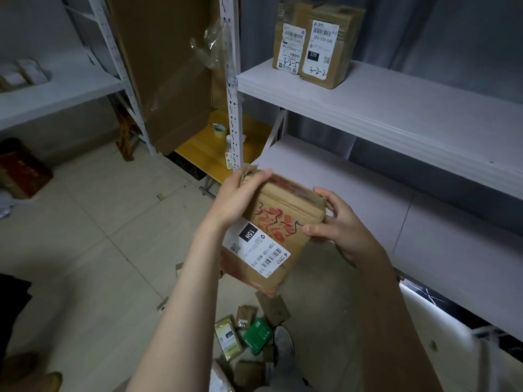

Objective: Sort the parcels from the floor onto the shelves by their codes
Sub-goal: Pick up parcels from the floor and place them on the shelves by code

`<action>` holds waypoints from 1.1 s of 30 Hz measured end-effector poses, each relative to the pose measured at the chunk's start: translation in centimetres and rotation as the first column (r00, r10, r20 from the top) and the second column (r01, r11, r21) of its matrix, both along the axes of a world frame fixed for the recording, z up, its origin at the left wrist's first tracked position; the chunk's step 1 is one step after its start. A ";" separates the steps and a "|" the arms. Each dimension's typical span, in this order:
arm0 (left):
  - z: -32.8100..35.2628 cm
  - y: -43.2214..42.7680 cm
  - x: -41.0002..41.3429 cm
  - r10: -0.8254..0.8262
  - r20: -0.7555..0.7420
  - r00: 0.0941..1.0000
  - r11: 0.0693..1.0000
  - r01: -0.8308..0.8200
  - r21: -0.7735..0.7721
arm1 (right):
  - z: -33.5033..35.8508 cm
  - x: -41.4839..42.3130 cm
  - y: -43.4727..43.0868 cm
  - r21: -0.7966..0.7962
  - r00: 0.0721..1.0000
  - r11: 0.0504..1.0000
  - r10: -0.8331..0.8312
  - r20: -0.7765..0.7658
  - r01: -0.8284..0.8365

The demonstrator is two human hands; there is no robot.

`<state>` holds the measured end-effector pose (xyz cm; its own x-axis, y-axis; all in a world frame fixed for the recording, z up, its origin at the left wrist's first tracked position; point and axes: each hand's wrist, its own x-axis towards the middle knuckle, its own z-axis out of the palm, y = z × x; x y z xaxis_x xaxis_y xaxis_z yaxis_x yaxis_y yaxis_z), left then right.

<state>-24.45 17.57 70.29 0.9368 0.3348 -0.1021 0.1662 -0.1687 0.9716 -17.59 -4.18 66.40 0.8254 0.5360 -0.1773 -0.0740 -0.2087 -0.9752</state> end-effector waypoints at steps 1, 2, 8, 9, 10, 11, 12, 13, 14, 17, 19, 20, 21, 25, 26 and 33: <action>-0.1 0.1 2.0 0.035 -0.003 0.999 0.998 -0.035 0.045 | -0.4 1.4 0.3 -0.026 1.000 1.000 -0.001 0.009 0.002; -0.2 0.2 3.9 0.061 -0.004 0.998 0.995 -0.061 0.080 | -0.7 2.7 0.5 -0.043 1.000 0.999 -0.006 0.013 0.006; -2.6 0.8 13.6 0.131 -0.012 0.991 0.942 -0.121 0.312 | -3.0 11.7 1.9 -0.147 0.996 0.987 -0.053 0.065 0.062; -3.3 0.8 14.9 0.149 0.020 0.989 0.916 -0.145 0.375 | -3.5 13.1 2.2 -0.185 0.994 0.979 -0.071 0.086 0.086; -4.1 0.7 16.1 0.154 0.049 0.987 0.884 -0.160 0.439 | -4.2 14.4 2.5 -0.219 0.990 0.969 -0.090 0.110 0.113; -5.2 0.7 17.3 0.142 0.055 0.988 0.852 -0.151 0.502 | -4.7 15.6 2.8 -0.245 0.985 0.960 -0.103 0.136 0.134; -6.1 0.8 18.4 0.112 0.036 0.993 0.825 -0.113 0.553 | -5.2 16.7 3.1 -0.266 0.981 0.952 -0.110 0.160 0.150; -6.9 0.9 19.4 0.073 0.004 0.997 0.808 -0.062 0.586 | -5.5 17.7 3.4 -0.276 0.976 0.947 -0.116 0.185 0.165; -7.6 1.1 20.4 0.034 -0.029 0.999 0.795 -0.009 0.607 | -5.9 18.8 3.7 -0.283 0.971 0.943 -0.119 0.206 0.176; -9.4 2.1 23.0 -0.013 -0.109 0.994 0.779 0.079 0.622 | -7.3 22.3 4.6 -0.322 0.964 0.930 -0.098 0.247 0.177; -10.2 3.0 24.3 -0.020 -0.167 0.986 0.774 0.121 0.622 | -8.5 24.8 5.5 -0.336 0.961 0.921 -0.115 0.251 0.198; -10.6 3.4 24.9 -0.015 -0.193 0.981 0.775 0.133 0.618 | -9.0 26.0 6.0 -0.337 0.957 0.916 -0.134 0.258 0.219; -11.0 3.8 25.5 -0.006 -0.210 0.978 0.777 0.137 0.615 | -9.6 27.2 6.7 -0.338 0.953 0.911 -0.151 0.262 0.237; -12.1 5.4 27.4 0.025 -0.246 0.969 0.772 0.138 0.621 | -11.1 32.0 9.5 -0.369 0.950 0.887 -0.198 0.240 0.278; -12.2 5.8 27.8 0.034 -0.253 0.967 0.769 0.137 0.625 | -11.4 33.0 10.3 -0.377 0.948 0.881 -0.206 0.241 0.287; -12.9 8.9 29.0 0.093 -0.252 0.963 0.780 0.087 0.620 | -13.4 37.2 14.4 -0.429 0.961 0.867 -0.179 0.211 0.256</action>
